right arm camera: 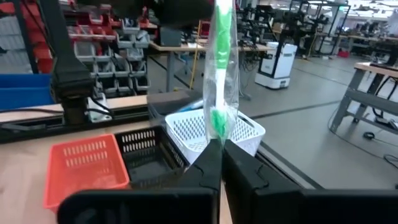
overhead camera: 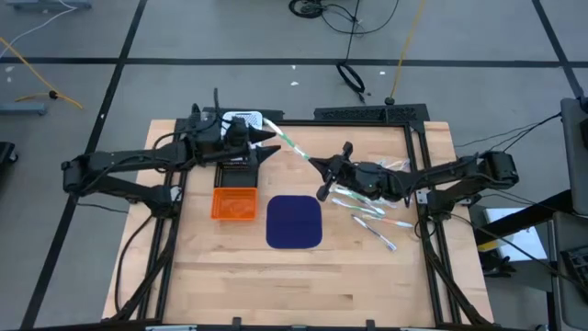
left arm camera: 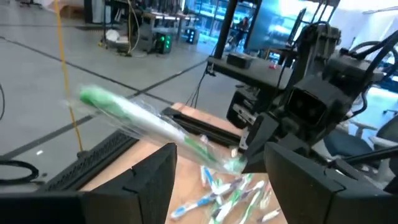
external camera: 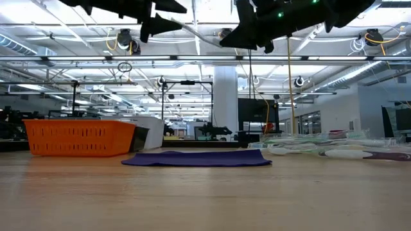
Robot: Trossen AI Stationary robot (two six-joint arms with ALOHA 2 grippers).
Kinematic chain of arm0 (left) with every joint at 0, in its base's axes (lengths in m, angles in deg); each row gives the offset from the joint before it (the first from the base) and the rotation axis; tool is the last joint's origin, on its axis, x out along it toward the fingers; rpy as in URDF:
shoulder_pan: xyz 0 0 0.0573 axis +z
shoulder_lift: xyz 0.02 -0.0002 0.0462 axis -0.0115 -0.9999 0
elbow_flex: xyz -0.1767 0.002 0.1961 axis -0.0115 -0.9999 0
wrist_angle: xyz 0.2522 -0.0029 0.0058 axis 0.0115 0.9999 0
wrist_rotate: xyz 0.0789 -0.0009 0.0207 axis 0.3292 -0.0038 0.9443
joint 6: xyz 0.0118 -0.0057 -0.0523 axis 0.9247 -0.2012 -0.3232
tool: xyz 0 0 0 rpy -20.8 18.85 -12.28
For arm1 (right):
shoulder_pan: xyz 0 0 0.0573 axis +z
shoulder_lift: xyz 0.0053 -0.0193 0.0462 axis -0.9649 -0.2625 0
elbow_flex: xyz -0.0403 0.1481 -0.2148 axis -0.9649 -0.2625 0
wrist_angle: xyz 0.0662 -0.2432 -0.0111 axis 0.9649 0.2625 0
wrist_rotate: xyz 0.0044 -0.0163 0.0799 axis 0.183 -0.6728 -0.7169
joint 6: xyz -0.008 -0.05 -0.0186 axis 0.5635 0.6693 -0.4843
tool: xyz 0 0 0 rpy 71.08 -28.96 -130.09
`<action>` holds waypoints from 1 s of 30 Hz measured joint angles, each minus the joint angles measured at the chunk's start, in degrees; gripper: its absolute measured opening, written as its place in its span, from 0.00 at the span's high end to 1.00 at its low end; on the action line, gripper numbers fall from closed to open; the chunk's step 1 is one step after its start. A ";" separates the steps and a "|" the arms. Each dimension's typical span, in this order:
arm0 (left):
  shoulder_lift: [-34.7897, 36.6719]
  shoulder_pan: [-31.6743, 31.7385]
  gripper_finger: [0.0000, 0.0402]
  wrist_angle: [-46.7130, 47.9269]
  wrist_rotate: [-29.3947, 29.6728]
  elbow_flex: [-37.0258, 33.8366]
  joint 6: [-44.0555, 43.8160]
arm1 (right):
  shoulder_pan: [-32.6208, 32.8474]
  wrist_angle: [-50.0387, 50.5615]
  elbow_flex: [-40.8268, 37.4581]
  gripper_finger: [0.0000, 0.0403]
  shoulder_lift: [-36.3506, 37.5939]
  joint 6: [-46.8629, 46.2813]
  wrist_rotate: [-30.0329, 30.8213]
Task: Pick & Place Toothbrushes
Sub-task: Put the green toothbrush into the white bin
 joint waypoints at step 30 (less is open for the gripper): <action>-8.33 -1.36 0.98 -8.63 -0.01 0.00 -2.02 | 0.58 3.31 0.04 0.96 -0.04 0.89 -0.30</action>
